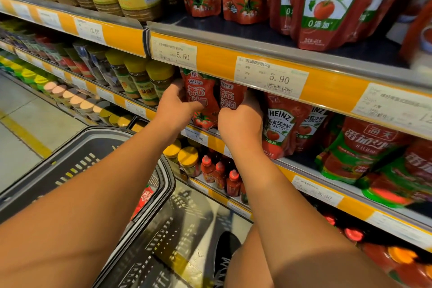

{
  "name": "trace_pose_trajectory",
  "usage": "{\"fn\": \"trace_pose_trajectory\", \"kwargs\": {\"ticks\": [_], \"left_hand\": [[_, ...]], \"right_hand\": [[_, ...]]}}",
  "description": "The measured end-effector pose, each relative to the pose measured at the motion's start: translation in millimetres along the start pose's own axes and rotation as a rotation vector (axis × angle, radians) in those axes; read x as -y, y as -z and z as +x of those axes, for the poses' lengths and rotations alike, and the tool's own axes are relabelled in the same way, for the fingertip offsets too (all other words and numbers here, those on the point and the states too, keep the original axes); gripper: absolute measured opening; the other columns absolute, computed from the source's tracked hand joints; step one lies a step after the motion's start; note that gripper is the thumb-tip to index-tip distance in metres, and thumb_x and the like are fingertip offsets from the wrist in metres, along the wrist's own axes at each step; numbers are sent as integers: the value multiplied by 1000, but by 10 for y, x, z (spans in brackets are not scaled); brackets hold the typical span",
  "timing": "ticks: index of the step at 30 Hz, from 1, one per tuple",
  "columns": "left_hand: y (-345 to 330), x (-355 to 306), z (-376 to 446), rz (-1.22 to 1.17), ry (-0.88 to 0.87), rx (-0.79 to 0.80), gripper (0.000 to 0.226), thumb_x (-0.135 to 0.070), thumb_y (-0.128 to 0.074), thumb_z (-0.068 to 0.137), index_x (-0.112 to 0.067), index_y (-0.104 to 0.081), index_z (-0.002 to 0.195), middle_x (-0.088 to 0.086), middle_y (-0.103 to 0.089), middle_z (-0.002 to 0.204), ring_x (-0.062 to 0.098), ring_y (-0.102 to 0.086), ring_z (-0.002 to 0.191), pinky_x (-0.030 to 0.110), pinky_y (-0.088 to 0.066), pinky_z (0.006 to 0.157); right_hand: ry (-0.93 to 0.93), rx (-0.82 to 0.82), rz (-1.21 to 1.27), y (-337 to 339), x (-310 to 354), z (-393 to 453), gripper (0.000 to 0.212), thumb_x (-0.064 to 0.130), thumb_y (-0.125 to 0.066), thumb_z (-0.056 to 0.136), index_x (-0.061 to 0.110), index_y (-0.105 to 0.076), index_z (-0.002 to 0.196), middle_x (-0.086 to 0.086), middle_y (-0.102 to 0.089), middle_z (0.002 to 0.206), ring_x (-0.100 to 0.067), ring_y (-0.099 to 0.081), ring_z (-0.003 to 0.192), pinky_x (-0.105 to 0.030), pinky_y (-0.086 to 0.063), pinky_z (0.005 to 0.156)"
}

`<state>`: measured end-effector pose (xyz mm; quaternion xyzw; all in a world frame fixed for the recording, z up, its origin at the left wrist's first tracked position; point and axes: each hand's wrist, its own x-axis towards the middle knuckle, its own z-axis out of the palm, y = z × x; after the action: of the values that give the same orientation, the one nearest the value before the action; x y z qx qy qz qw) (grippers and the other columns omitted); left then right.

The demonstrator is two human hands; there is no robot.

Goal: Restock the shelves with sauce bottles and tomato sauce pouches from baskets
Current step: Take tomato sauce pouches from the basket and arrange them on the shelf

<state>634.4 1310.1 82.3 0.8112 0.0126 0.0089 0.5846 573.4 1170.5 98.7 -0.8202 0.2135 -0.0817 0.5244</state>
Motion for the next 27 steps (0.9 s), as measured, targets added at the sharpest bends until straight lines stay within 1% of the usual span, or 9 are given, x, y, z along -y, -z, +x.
{"fn": "trace_pose_trajectory", "kwargs": {"ticks": [2, 5, 7, 10, 14, 16, 22, 25, 27], "left_hand": [[-19, 56, -42, 156, -33, -6, 43, -13, -79, 88, -15, -56, 125, 0, -68, 115, 11, -64, 97, 21, -49, 73], [-35, 106, -101, 300, -68, -44, 34, -24, -77, 93, -16, -55, 117, 0, -65, 110, 19, -62, 98, 21, -42, 66], [-28, 125, -120, 418, -85, -79, 34, -30, -76, 94, -16, -54, 115, 3, -64, 113, 23, -60, 101, 29, -45, 73], [-17, 127, -174, 452, -82, -99, 36, -33, -76, 94, -17, -51, 114, 2, -62, 111, 28, -62, 105, 44, -53, 81], [47, 83, -268, 363, -49, -82, 54, -35, -76, 93, -19, -45, 133, 4, -59, 124, 27, -61, 117, 50, -56, 91], [83, 62, -307, 337, -46, -109, 64, -35, -77, 92, -19, -40, 142, 8, -57, 133, 26, -60, 119, 49, -55, 95], [243, 179, -407, 549, -138, -74, 14, -25, -71, 96, -20, -60, 103, 4, -62, 115, 27, -64, 101, 42, -53, 84], [265, 238, -451, 650, -167, 30, 6, -28, -66, 99, -25, -64, 105, 4, -60, 124, 27, -61, 107, 34, -44, 82], [253, 254, -458, 701, -193, 113, 13, -30, -65, 100, -28, -65, 112, 4, -55, 133, 27, -58, 114, 35, -44, 87]], "right_hand": [[4, 49, -38, 20, 12, -30, 41, 13, -58, 93, 9, -51, 133, -13, -60, 124, -36, -59, 109, -31, -43, 79], [12, 98, -94, 39, 4, -83, 52, 22, -61, 84, 10, -48, 132, -15, -63, 121, -39, -61, 105, -42, -55, 84], [6, 117, -120, 68, 5, -120, 56, 24, -64, 80, 12, -47, 132, -16, -65, 117, -38, -63, 99, -40, -54, 74], [5, 140, -123, 116, -17, -170, 58, 26, -65, 78, 11, -48, 132, -14, -67, 106, -30, -61, 83, -32, -42, 58], [17, 155, -158, 158, -30, -213, 60, 24, -64, 79, 10, -45, 135, -13, -66, 105, -35, -65, 89, -32, -40, 57], [28, 157, -187, 172, -27, -240, 51, 23, -64, 82, 10, -47, 128, -13, -65, 104, -36, -66, 91, -33, -42, 59], [57, 183, -329, 189, -56, -375, 46, 29, -64, 90, 11, -41, 124, -11, -60, 107, -34, -63, 95, -41, -50, 68], [48, 225, -384, 205, -82, -353, 37, 28, -64, 88, 14, -46, 117, -9, -61, 103, -32, -62, 90, -37, -47, 64], [59, 266, -419, 201, -96, -309, 29, 25, -64, 87, 18, -53, 112, -5, -62, 99, -28, -62, 87, -38, -49, 67]]}}
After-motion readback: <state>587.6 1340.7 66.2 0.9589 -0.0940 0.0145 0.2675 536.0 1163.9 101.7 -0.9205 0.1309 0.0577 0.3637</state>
